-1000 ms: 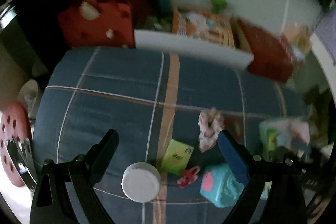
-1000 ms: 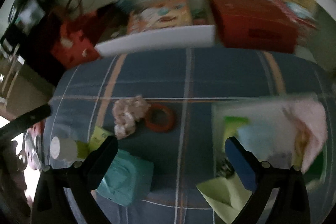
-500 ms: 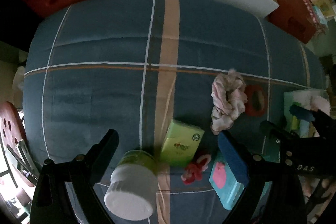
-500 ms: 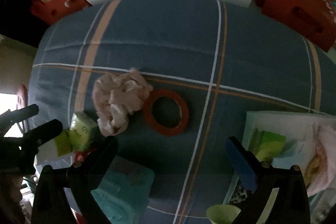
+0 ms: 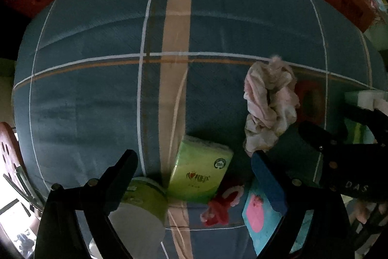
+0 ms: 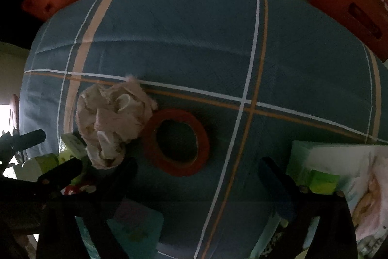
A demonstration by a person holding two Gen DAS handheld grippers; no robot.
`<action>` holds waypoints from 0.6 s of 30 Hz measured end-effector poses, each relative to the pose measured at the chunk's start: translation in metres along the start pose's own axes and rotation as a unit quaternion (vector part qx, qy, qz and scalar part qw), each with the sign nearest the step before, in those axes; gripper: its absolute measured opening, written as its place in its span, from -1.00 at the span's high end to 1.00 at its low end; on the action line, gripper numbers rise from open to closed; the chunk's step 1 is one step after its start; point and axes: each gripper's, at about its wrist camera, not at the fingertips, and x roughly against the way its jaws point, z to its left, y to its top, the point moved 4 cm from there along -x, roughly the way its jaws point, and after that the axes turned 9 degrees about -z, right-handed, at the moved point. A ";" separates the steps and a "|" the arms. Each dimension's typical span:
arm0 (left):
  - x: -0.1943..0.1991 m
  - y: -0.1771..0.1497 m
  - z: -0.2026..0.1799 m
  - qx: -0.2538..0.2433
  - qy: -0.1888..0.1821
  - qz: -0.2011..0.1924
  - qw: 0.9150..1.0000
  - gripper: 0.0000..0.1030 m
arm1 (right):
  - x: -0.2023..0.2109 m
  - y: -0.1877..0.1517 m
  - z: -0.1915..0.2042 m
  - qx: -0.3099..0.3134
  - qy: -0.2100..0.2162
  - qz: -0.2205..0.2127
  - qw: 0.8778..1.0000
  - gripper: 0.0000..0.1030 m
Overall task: Organize soft objects
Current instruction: 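Move both tools toward the pink scrunchie and green tissue pack on the bed, then grasp the green tissue pack with the left tool while the right tool grasps the red tape ring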
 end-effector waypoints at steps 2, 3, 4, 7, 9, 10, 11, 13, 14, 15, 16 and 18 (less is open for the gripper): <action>-0.004 0.001 -0.001 -0.002 0.000 0.004 1.000 -0.74 | 0.000 0.000 0.001 0.006 -0.001 -0.003 1.000 -0.88; -0.005 0.001 -0.002 -0.003 -0.002 0.006 1.000 -0.63 | 0.000 0.000 0.002 0.010 -0.001 -0.006 1.000 -0.85; -0.007 0.001 -0.003 -0.003 -0.005 0.010 1.000 -0.54 | 0.000 0.000 0.003 0.013 -0.002 -0.007 1.000 -0.79; -0.014 0.000 -0.004 -0.006 -0.009 0.016 1.000 -0.36 | -0.003 0.004 0.014 0.017 0.000 -0.010 1.000 -0.74; -0.018 -0.001 -0.009 -0.006 -0.014 0.019 1.000 -0.06 | -0.003 0.004 0.017 0.021 0.001 -0.012 1.000 -0.64; -0.019 -0.002 -0.009 -0.006 -0.017 0.021 1.000 -0.04 | -0.003 0.004 0.018 0.023 0.001 -0.013 1.000 -0.58; -0.020 -0.003 -0.010 -0.007 -0.017 0.020 1.000 -0.04 | -0.003 0.004 0.020 0.025 0.001 -0.014 1.000 -0.57; -0.021 -0.005 -0.011 -0.010 -0.017 0.018 1.000 -0.04 | -0.002 0.005 0.023 0.027 0.000 -0.016 1.000 -0.52; -0.023 -0.007 -0.008 -0.010 -0.018 0.016 1.000 -0.04 | -0.002 0.006 0.024 0.029 -0.001 -0.017 0.999 -0.51; -0.024 -0.008 -0.007 -0.010 -0.019 0.016 1.000 -0.04 | -0.001 0.007 0.032 0.031 -0.002 -0.019 0.999 -0.50; -0.025 -0.006 -0.008 -0.009 -0.019 0.015 1.000 -0.04 | -0.001 0.008 0.034 0.033 -0.003 -0.021 0.999 -0.47; -0.024 -0.004 -0.006 -0.005 -0.019 0.012 1.000 -0.04 | 0.000 0.009 0.038 0.037 -0.007 -0.024 0.999 -0.44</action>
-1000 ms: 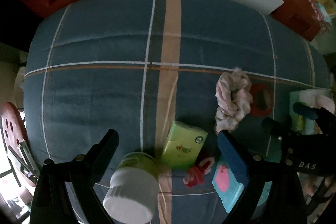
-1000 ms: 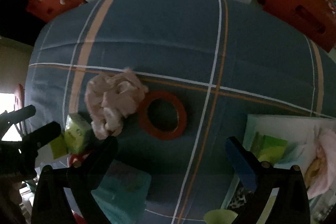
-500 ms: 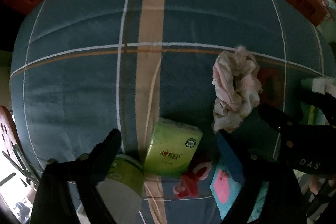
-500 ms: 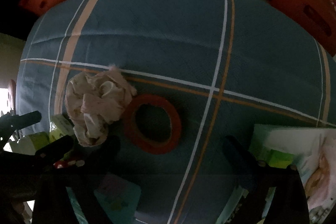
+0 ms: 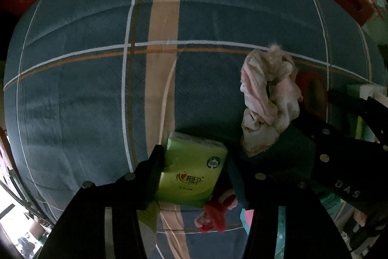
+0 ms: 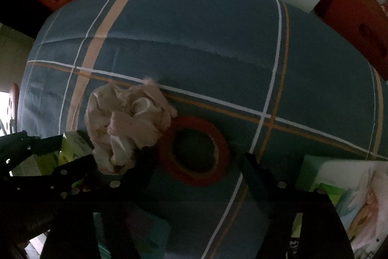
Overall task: Organize soft objects
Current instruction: 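Grasp the green tissue pack with the left tool while the right tool grasps the red tape ring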
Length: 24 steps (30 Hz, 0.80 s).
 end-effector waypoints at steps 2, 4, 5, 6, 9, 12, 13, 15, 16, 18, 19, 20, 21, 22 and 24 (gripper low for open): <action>0.006 0.001 0.005 0.003 0.000 -0.001 1.000 -0.04 | -0.002 0.001 0.003 0.004 -0.005 0.001 1.000 -0.43; 0.006 0.002 0.007 0.006 -0.001 -0.001 1.000 -0.04 | -0.004 0.002 0.007 0.007 -0.010 0.002 1.000 -0.41; 0.010 0.001 0.009 0.007 -0.001 -0.002 1.000 -0.04 | -0.004 0.002 0.008 0.007 -0.011 0.001 1.000 -0.40; 0.010 0.002 0.010 0.008 -0.002 -0.002 1.000 -0.04 | -0.004 0.003 0.008 0.006 -0.013 0.000 1.000 -0.37; 0.011 0.004 0.015 0.012 -0.002 -0.003 1.000 -0.03 | -0.007 0.007 0.016 0.005 -0.015 -0.005 1.000 -0.15; 0.008 0.007 0.019 0.017 -0.004 -0.004 1.000 -0.03 | -0.005 0.008 0.020 0.008 -0.014 -0.008 1.000 -0.10; 0.009 0.008 0.020 0.018 -0.004 -0.003 1.000 -0.03 | -0.003 0.008 0.020 0.009 -0.013 -0.009 1.000 -0.10; 0.012 0.009 0.024 0.022 -0.001 -0.006 1.000 -0.02 | 0.002 0.008 0.021 0.007 -0.012 -0.013 1.000 -0.10; 0.012 0.009 0.023 0.023 0.001 -0.008 1.000 -0.02 | 0.006 0.006 0.020 0.006 -0.011 -0.016 1.000 -0.10; 0.019 0.010 0.025 0.028 0.002 -0.014 1.000 -0.01 | 0.014 0.005 0.023 0.004 -0.011 -0.024 1.000 -0.10; 0.023 0.010 0.026 0.031 0.002 -0.017 0.999 -0.01 | 0.023 0.005 0.020 0.002 -0.011 -0.030 1.000 -0.10; 0.029 0.011 0.027 0.036 0.002 -0.024 0.999 -0.01 | 0.031 0.003 0.021 0.001 -0.011 -0.036 0.999 -0.10; 0.033 0.012 0.027 0.037 0.003 -0.029 0.999 0.00 | 0.041 0.002 0.022 -0.001 -0.012 -0.045 0.999 -0.10; 0.039 0.013 0.028 0.038 0.005 -0.037 0.999 0.00 | 0.049 0.000 0.022 -0.003 -0.012 -0.051 0.999 -0.10; 0.054 0.013 0.030 0.040 0.016 -0.061 0.997 0.01 | 0.065 -0.004 0.023 -0.004 -0.012 -0.066 0.998 -0.09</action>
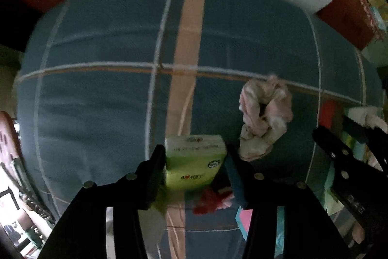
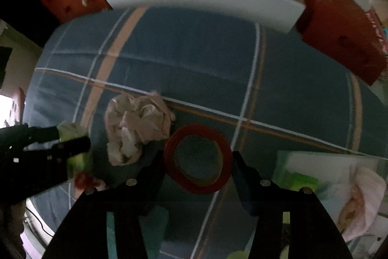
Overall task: Organize soft objects
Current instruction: 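Grasp the green tissue pack with the left tool while the right tool grasps the red tape ring, then carry the tissue pack and tape ring over the white tray with both tools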
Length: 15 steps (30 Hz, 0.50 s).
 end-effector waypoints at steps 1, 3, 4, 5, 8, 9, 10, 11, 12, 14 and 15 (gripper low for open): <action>0.008 0.001 0.001 0.003 -0.001 -0.013 1.000 0.02 | 0.010 -0.003 0.000 -0.002 0.001 -0.009 1.000 -0.09; 0.022 -0.002 0.003 0.017 -0.013 -0.032 0.999 0.02 | 0.029 -0.009 0.000 -0.005 0.002 -0.025 1.000 -0.09; 0.030 -0.004 0.003 0.023 -0.022 -0.043 0.999 0.02 | 0.039 -0.012 -0.004 -0.006 0.002 -0.033 0.999 -0.09; 0.037 -0.007 0.002 0.026 -0.031 -0.056 0.998 0.02 | 0.048 -0.016 -0.008 -0.008 0.002 -0.042 0.999 -0.09; 0.060 -0.023 -0.002 0.033 -0.049 -0.090 0.994 0.02 | 0.075 -0.029 -0.026 -0.012 0.003 -0.069 0.998 -0.09; 0.065 -0.028 -0.005 0.033 -0.051 -0.098 0.993 0.02 | 0.082 -0.034 -0.028 -0.012 0.000 -0.079 0.997 -0.09; 0.071 -0.033 -0.008 0.031 -0.053 -0.108 0.992 0.02 | 0.093 -0.037 -0.037 -0.010 -0.004 -0.088 0.996 -0.09; 0.078 -0.038 -0.011 0.028 -0.055 -0.120 0.991 0.02 | 0.095 -0.041 -0.039 -0.008 -0.008 -0.096 0.995 -0.09; 0.084 -0.045 -0.016 0.026 -0.058 -0.131 0.989 0.02 | 0.103 -0.047 -0.042 -0.008 -0.010 -0.104 0.995 -0.09; 0.096 -0.055 -0.021 0.023 -0.063 -0.153 0.986 0.02 | 0.113 -0.060 -0.042 -0.011 -0.011 -0.118 0.993 -0.09; 0.101 -0.059 -0.023 0.023 -0.067 -0.163 0.984 0.02 | 0.114 -0.065 -0.040 -0.012 -0.013 -0.124 0.992 -0.10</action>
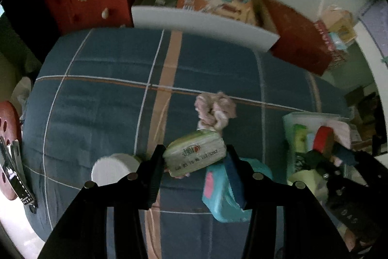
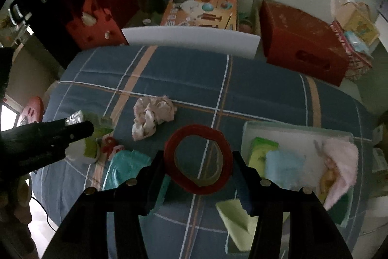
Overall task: Organize soft objects
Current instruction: 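Carry the tissue pack and tape ring over the white tray with both tools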
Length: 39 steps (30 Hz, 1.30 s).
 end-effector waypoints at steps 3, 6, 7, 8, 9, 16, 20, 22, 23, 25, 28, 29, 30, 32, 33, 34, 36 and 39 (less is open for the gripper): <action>0.017 -0.011 -0.007 -0.001 -0.009 -0.025 1.000 0.02 | 0.001 -0.014 0.003 -0.012 0.002 -0.010 1.000 -0.10; 0.029 -0.021 -0.016 0.009 -0.027 -0.045 0.999 0.02 | 0.005 -0.026 0.001 -0.026 0.001 -0.018 0.999 -0.10; 0.032 -0.025 -0.019 0.012 -0.031 -0.051 0.998 0.02 | 0.005 -0.029 0.000 -0.030 -0.004 -0.022 0.999 -0.10; 0.036 -0.030 -0.023 0.014 -0.034 -0.061 0.997 0.02 | 0.008 -0.033 -0.002 -0.037 -0.016 -0.027 0.999 -0.10; 0.038 -0.033 -0.025 0.015 -0.035 -0.067 0.997 0.02 | 0.010 -0.036 -0.005 -0.043 -0.022 -0.033 0.998 -0.10; 0.039 -0.060 -0.052 0.012 -0.038 -0.101 0.994 0.02 | 0.016 -0.061 -0.033 -0.111 -0.046 -0.059 0.991 -0.10; 0.034 -0.063 -0.077 -0.021 -0.039 -0.108 0.993 0.02 | 0.014 -0.067 -0.055 -0.134 -0.060 -0.067 0.987 -0.10; 0.035 -0.060 -0.088 -0.035 -0.042 -0.116 0.992 0.02 | 0.013 -0.069 -0.070 -0.149 -0.072 -0.073 0.984 -0.10; 0.034 -0.058 -0.094 -0.042 -0.042 -0.119 0.991 0.02 | 0.013 -0.070 -0.077 -0.157 -0.075 -0.075 0.982 -0.10; 0.031 -0.053 -0.108 -0.054 -0.045 -0.124 0.990 0.02 | 0.010 -0.072 -0.094 -0.179 -0.077 -0.076 0.978 -0.10; 0.024 -0.049 -0.127 -0.070 -0.054 -0.123 0.989 0.02 | 0.006 -0.076 -0.120 -0.210 -0.083 -0.073 0.972 -0.10; 0.021 -0.048 -0.135 -0.076 -0.059 -0.121 0.988 0.02 | 0.006 -0.078 -0.131 -0.222 -0.087 -0.073 0.969 -0.10; 0.018 -0.048 -0.142 -0.081 -0.063 -0.119 0.988 0.02 | 0.007 -0.080 -0.138 -0.229 -0.089 -0.075 0.966 -0.10; 0.012 -0.047 -0.157 -0.093 -0.071 -0.117 0.986 0.02 | 0.010 -0.082 -0.154 -0.249 -0.091 -0.082 0.961 -0.10; 0.010 -0.047 -0.165 -0.100 -0.075 -0.117 0.985 0.02 | 0.012 -0.084 -0.162 -0.259 -0.095 -0.086 0.957 -0.10; 0.008 -0.046 -0.172 -0.107 -0.079 -0.116 0.984 0.02 | 0.014 -0.086 -0.170 -0.266 -0.102 -0.088 0.954 -0.10; 0.002 -0.046 -0.188 -0.120 -0.090 -0.113 0.982 0.02 | 0.016 -0.091 -0.185 -0.282 -0.112 -0.087 0.949 -0.10; -0.008 -0.047 -0.206 -0.134 -0.099 -0.106 0.980 0.02 | 0.018 -0.099 -0.206 -0.307 -0.119 -0.089 0.940 -0.10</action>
